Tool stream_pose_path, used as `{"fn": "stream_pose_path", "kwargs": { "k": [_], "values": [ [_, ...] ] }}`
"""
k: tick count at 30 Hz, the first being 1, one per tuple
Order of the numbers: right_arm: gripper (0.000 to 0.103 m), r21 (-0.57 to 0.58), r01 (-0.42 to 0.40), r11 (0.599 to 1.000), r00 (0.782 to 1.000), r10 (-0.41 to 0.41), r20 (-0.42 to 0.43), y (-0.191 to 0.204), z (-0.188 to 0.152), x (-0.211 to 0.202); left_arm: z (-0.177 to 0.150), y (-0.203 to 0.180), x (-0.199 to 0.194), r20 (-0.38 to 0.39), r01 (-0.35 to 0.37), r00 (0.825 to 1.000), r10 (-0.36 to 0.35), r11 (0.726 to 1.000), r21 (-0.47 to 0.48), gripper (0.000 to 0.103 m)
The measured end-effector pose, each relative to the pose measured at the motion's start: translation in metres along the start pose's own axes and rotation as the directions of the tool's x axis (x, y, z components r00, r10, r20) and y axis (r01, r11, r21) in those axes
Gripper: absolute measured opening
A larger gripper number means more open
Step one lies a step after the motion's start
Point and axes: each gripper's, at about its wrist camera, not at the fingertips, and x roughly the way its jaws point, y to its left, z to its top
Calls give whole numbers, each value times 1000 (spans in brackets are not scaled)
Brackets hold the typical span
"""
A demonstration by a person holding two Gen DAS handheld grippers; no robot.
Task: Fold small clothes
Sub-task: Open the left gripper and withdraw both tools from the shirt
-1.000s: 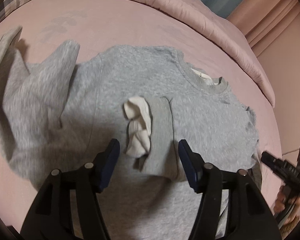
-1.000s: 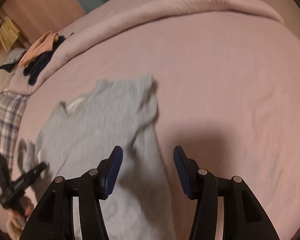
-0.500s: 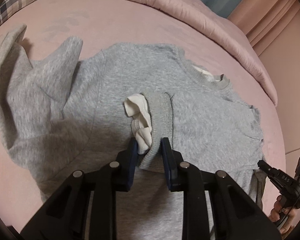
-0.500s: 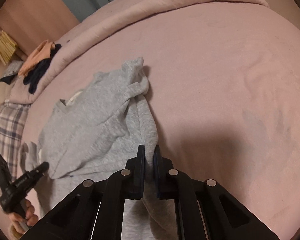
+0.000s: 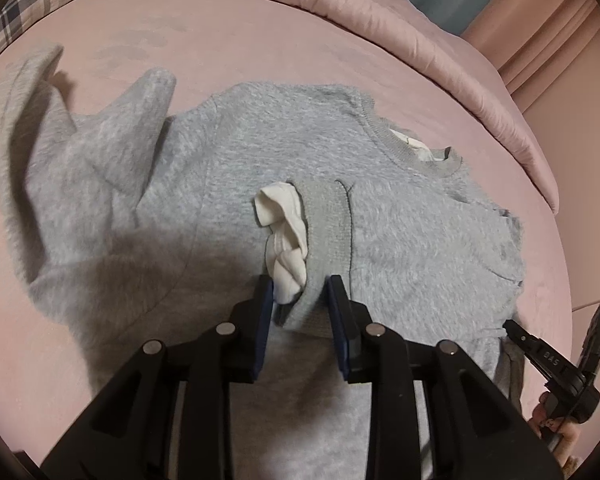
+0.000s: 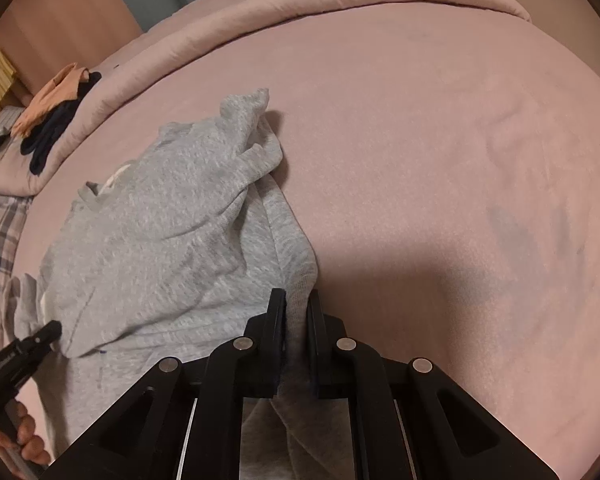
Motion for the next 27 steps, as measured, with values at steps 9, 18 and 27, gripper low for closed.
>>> {"fn": "stream_pose_path", "kwargs": {
  "k": [9,18,27],
  "values": [
    [50,-43,49,998,997,-46,64,15,-1,-32,-11,-2,-65,92,-75,993,70,996,47,80],
    [93,-94,-72,993,963,94,253,40,-10,-125,-30,-4,-133,225,-94,972,69,990,104,102],
    [96,-182,-140,973,927,194,322,78,-33,-166,-51,14,-156,273,-123,957,96,989,83,103]
  ]
}}
